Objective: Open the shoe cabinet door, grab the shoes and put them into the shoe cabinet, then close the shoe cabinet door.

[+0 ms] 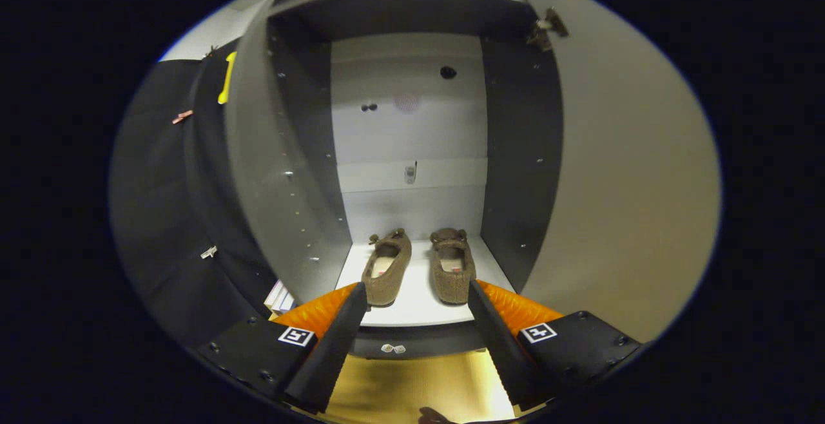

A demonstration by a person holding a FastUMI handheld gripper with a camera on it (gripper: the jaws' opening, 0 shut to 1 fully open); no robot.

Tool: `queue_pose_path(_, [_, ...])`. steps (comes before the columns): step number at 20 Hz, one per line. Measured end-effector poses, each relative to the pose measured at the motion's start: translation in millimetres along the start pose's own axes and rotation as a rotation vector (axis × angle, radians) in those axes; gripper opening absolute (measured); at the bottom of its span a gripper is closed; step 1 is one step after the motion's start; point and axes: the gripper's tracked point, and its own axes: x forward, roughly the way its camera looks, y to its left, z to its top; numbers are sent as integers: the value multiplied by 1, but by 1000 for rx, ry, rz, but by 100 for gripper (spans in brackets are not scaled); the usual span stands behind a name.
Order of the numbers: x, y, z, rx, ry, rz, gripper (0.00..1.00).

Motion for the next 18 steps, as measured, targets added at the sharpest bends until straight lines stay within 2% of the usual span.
queue_pose_path(5, [-83, -2, 2, 51, -133, 8, 100])
queue_pose_path(9, [-150, -13, -13, 90, -129, -6, 99])
queue_pose_path(12, [-196, -37, -26, 87, -141, -60, 99])
queue_pose_path(18, [-276, -100, -22, 88, -232, -142, 99])
